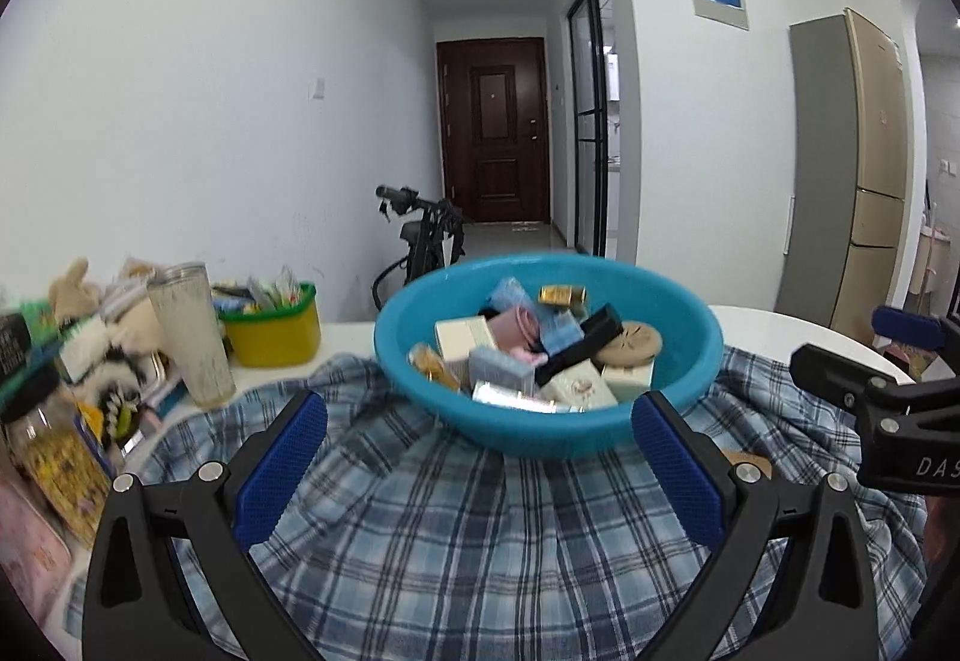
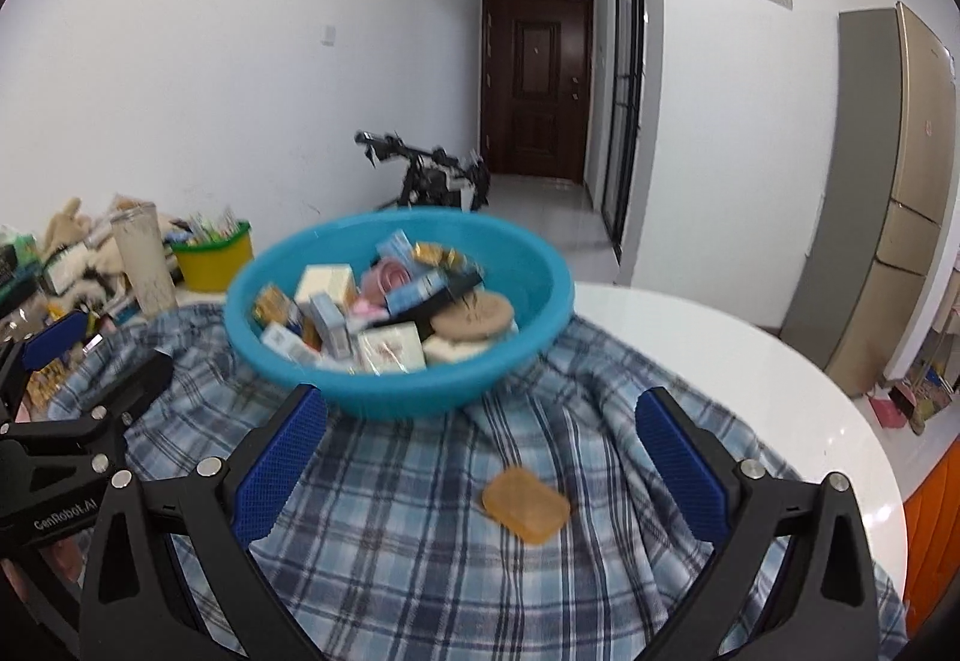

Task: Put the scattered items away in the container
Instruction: 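Raise both tools and withdraw them from the basin, then grasp the orange soap box on the cloth with the right tool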

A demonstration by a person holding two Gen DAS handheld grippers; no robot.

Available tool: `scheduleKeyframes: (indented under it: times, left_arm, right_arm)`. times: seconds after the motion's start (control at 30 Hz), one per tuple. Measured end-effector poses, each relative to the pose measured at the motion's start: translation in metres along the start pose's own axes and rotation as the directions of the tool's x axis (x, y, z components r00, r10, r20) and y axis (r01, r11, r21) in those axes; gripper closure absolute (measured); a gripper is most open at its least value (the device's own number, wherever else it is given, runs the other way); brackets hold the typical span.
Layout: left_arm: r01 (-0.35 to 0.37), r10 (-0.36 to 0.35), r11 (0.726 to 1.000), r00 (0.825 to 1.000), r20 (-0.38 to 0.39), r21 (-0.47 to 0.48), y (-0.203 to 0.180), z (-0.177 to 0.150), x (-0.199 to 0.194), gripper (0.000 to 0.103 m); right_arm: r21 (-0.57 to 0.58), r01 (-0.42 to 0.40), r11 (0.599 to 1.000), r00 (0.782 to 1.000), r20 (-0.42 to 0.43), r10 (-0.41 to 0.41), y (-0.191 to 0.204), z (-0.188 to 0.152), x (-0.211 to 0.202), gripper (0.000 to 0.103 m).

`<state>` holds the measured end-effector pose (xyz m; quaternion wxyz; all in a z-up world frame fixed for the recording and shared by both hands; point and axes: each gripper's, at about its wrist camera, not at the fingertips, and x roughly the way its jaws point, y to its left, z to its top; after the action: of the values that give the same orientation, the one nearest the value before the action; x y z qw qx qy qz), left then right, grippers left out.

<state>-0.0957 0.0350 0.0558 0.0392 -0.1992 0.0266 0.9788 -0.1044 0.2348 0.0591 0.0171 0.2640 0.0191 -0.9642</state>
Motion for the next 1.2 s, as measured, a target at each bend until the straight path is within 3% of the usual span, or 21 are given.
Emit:
scheduleKeyframes:
  times: [0.13, 0.47, 0.63, 0.73, 0.87, 0.93, 1.1, 1.2]
  left_arm:
    - [-0.022, 0.022, 1.0, 1.0, -0.015, 0.007, 0.0, -0.016, 0.011, 0.0]
    - [0.056, -0.054, 0.998, 0.994, -0.09, 0.022, -0.011, -0.035, 0.033, 0.0]
    - [0.028, -0.028, 1.0, 0.998, -0.06, 0.008, -0.009, -0.041, 0.037, 0.0]
    - [0.032, -0.032, 0.999, 0.999, -0.036, 0.001, -0.009, -0.045, 0.039, 0.0]
    - [0.053, -0.053, 0.999, 0.998, -0.034, 0.002, -0.013, -0.05, 0.042, 0.0]
    - [0.06, -0.059, 0.998, 0.997, -0.045, 0.006, -0.015, -0.052, 0.044, 0.0]
    - [0.064, -0.063, 0.998, 0.996, -0.058, 0.016, -0.019, -0.055, 0.047, 0.0]
    - [0.067, -0.065, 0.998, 0.996, -0.066, 0.018, -0.019, -0.057, 0.049, 0.0]
  right_arm:
    - [0.008, 0.001, 1.0, 0.999, -0.04, -0.001, -0.002, -0.012, 0.01, 0.001]
    - [0.0, -0.038, 0.999, 0.992, -0.121, 0.038, -0.002, -0.03, 0.032, 0.001]
    - [0.0, -0.142, 0.99, 0.978, -0.157, 0.14, -0.009, -0.034, 0.043, 0.001]
    - [-0.03, -0.164, 0.986, 0.974, -0.163, 0.157, -0.015, -0.036, 0.048, 0.003]
    - [-0.095, -0.178, 0.979, 0.966, -0.205, 0.156, -0.022, -0.041, 0.059, 0.026]
    - [-0.086, -0.198, 0.976, 0.957, -0.231, 0.174, -0.027, -0.045, 0.068, 0.03]
    - [-0.066, -0.219, 0.974, 0.947, -0.254, 0.196, -0.035, -0.052, 0.084, 0.052]
    - [-0.073, -0.233, 0.97, 0.942, -0.264, 0.206, -0.034, -0.056, 0.09, 0.057]
